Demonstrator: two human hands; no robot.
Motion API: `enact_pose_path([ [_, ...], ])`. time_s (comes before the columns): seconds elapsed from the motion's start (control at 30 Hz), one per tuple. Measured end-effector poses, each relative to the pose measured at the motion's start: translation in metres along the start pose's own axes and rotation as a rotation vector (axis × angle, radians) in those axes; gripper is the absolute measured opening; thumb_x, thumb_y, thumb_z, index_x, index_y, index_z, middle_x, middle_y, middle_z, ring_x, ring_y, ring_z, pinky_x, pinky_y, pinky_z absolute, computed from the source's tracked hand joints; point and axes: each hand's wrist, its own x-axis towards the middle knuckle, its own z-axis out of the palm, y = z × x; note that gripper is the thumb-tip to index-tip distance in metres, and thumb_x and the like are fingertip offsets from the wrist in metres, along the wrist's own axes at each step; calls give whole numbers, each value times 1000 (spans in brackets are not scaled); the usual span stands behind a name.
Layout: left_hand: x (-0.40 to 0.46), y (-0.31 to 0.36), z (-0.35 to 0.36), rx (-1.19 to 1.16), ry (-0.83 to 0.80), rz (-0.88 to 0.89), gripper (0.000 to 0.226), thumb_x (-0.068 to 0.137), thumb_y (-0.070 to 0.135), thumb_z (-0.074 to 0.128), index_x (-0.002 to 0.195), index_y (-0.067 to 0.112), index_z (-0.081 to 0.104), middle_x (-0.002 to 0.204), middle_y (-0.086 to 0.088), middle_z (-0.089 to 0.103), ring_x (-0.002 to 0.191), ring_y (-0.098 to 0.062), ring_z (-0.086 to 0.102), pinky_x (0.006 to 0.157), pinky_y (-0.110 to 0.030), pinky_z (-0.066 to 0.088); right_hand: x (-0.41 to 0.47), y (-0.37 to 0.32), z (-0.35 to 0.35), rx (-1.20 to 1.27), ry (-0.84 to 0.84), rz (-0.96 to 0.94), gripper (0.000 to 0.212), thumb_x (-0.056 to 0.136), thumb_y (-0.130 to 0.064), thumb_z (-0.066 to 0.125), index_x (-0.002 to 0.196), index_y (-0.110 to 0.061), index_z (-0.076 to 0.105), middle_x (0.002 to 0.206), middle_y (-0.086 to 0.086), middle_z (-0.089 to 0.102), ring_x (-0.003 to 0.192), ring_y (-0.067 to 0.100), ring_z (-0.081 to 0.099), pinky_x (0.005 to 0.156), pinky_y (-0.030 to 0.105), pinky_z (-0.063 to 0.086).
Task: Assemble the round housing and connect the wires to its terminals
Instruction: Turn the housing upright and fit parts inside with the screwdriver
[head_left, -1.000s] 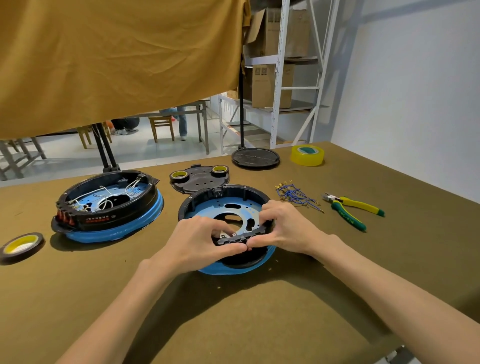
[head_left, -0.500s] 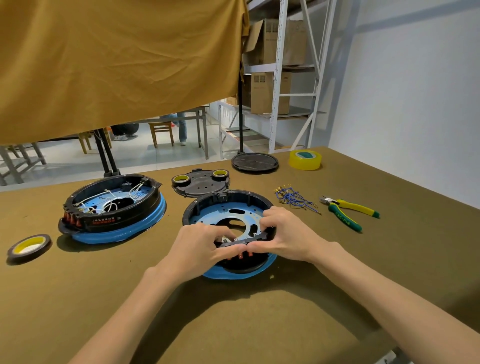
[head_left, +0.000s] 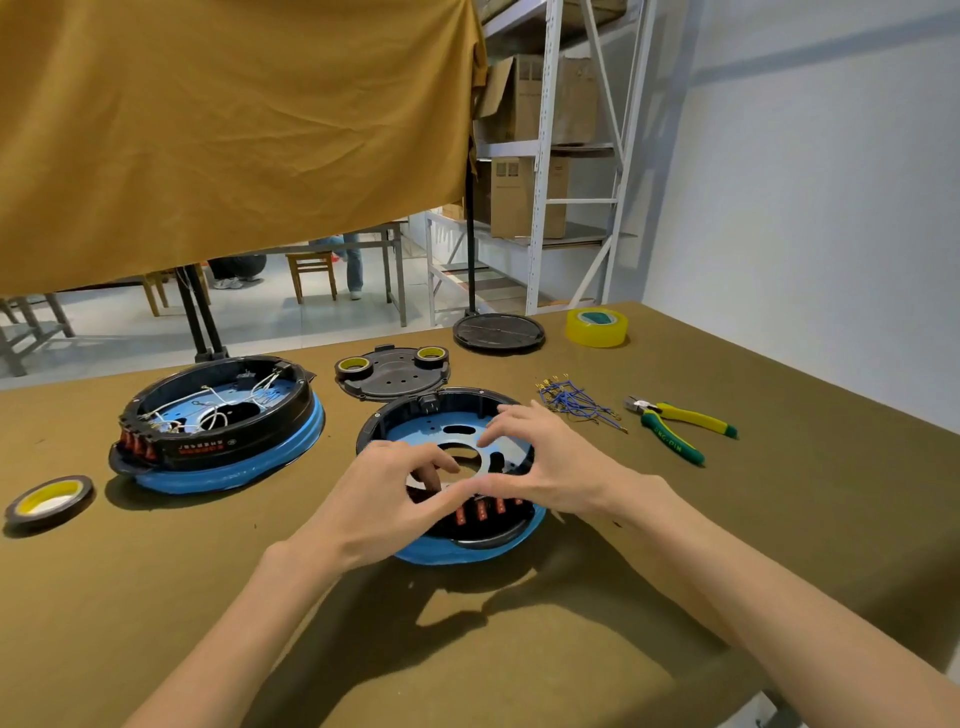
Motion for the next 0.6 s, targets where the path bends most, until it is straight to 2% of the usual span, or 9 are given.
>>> enact_pose_path([
  [0.03, -3, 0, -2, 39, -4, 12, 63, 80, 92, 41, 102, 42, 71, 82, 26, 66, 96, 9, 56, 92, -14, 34, 1, 0, 1, -19, -42, -12, 53, 80, -73, 66, 109, -29, 71, 123, -13, 64, 131, -1, 45, 123, 39, 19],
  [0.1, -8, -2, -2, 92, -21, 23, 65, 79, 91, 40, 100, 40, 73, 85, 26, 67, 93, 9, 54, 90, -12, 30, 0, 2, 2, -36, -81, 10, 44, 81, -69, 69, 96, -28, 75, 105, -12, 71, 117, 2, 53, 119, 34, 26],
  [0.17, -12, -3, 1, 134, 2, 28, 67, 79, 89, 39, 101, 37, 76, 88, 23, 70, 87, 7, 56, 83, -10, 32, -1, 6, 5, -67, -42, 5, 52, 80, -72, 66, 89, -23, 78, 89, -5, 71, 104, 11, 57, 100, 26, 39],
  [0.23, -13, -5, 4, 148, 24, 20, 69, 79, 87, 41, 102, 34, 78, 87, 21, 71, 85, 5, 56, 80, -10, 35, -4, 8, 10, -110, 13, -65, 61, 79, -76, 61, 85, -18, 78, 76, 3, 66, 82, 19, 56, 77, 32, 42],
  [0.27, -13, -6, 6, 143, 35, 15, 69, 81, 88, 41, 102, 34, 79, 86, 20, 72, 84, 4, 57, 80, -12, 38, -4, 8, 12, -115, 35, -86, 61, 79, -76, 61, 86, -18, 79, 75, 2, 66, 78, 17, 55, 74, 34, 42],
  [0.4, -11, -2, 9, 153, 40, -22, 70, 82, 88, 39, 103, 35, 80, 83, 20, 73, 80, 0, 59, 84, -24, 47, -2, 10, 7, -61, 24, -39, 55, 77, -69, 72, 108, -23, 79, 99, -8, 73, 93, 6, 59, 80, 34, 52],
  [0.47, -11, 4, 11, 165, 44, -33, 68, 83, 85, 41, 102, 34, 81, 81, 20, 73, 76, 1, 60, 84, -23, 46, -2, 12, 3, 3, -26, -2, 56, 78, -65, 75, 120, -27, 74, 125, -6, 69, 117, 3, 56, 99, 32, 48],
  [0.53, -12, 14, 15, 171, 68, -35, 60, 86, 81, 45, 99, 33, 81, 77, 20, 72, 72, 0, 63, 79, -20, 49, -4, 12, 0, 53, -21, 64, 69, 79, -69, 71, 138, -34, 60, 159, -5, 41, 147, 6, 30, 118, 35, 28],
  [0.6, -17, 25, 24, 136, 104, -36, 57, 89, 77, 47, 101, 31, 80, 78, 20, 72, 74, 1, 65, 71, -18, 53, -6, 11, 4, 83, 62, 213, 90, 81, -80, 60, 154, -32, 39, 170, -2, 14, 156, 13, 9, 122, 40, 17],
])
